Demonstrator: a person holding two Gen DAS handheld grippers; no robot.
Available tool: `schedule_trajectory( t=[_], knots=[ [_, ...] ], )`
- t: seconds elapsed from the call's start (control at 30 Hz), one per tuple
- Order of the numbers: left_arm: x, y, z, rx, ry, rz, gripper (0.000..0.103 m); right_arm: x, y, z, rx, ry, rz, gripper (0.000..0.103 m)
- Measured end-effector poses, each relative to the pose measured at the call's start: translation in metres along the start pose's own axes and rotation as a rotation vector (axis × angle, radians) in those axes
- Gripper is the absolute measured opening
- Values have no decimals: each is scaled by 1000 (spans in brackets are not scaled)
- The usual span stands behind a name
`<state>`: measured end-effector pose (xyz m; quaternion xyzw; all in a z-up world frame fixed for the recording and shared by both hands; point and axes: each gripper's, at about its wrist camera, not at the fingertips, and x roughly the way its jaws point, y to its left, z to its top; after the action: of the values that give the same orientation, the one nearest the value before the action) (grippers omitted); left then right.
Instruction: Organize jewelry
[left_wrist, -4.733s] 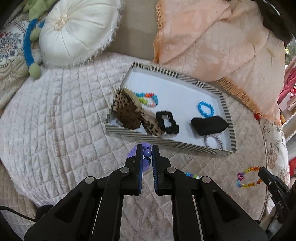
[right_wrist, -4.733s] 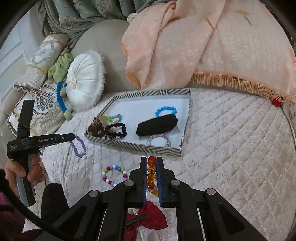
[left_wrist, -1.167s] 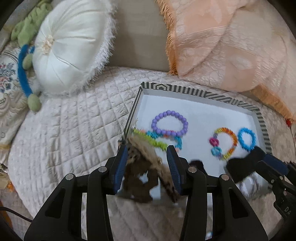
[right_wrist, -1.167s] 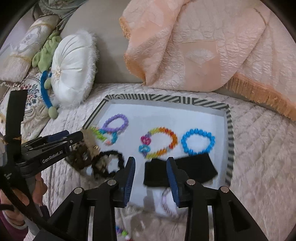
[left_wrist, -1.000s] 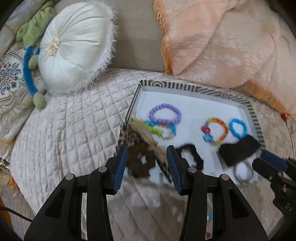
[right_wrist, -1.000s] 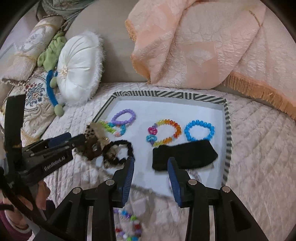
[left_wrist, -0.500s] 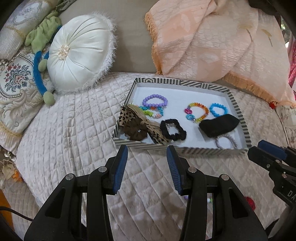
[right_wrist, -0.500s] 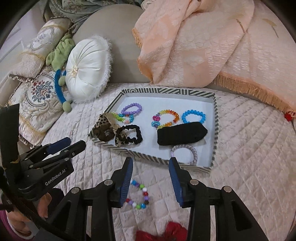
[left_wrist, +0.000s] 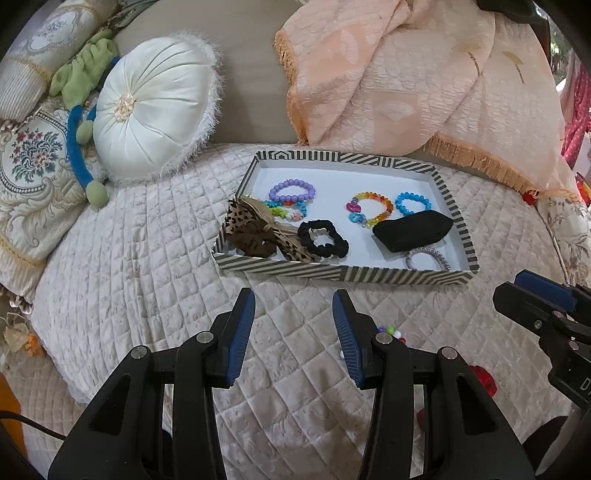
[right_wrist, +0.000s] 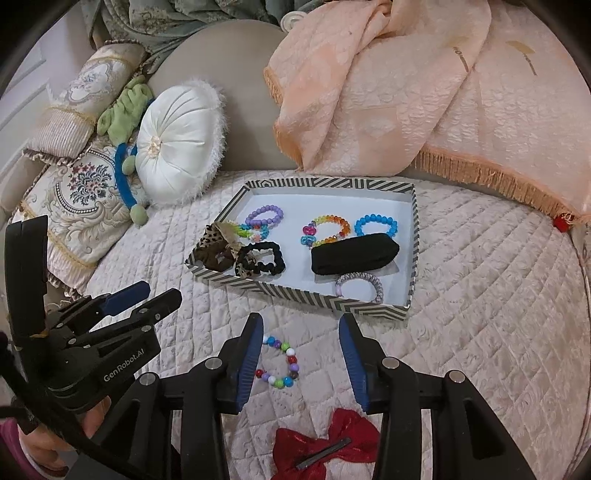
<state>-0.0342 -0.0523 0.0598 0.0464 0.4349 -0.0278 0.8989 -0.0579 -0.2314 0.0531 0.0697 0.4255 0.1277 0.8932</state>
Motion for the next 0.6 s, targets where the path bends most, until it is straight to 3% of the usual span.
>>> schedule_trajectory(
  t=[0.23, 0.4, 0.53, 0.6],
  knots=[
    [-8, -1, -4, -3, 2, -12, 43, -8, 3, -10, -6, -7, -12, 43],
    [-6, 5, -7, -31, 37, -78, 43, -15, -1, -20, -10, 0, -23, 46],
    [6, 9, -11, -56, 101, -169, 57, -15, -10, -33, -11, 30, -27, 53],
    [10, 9, -14, -63, 122, -192, 58, -11, -21, -43, -1, 67, -32, 53]
  ],
)
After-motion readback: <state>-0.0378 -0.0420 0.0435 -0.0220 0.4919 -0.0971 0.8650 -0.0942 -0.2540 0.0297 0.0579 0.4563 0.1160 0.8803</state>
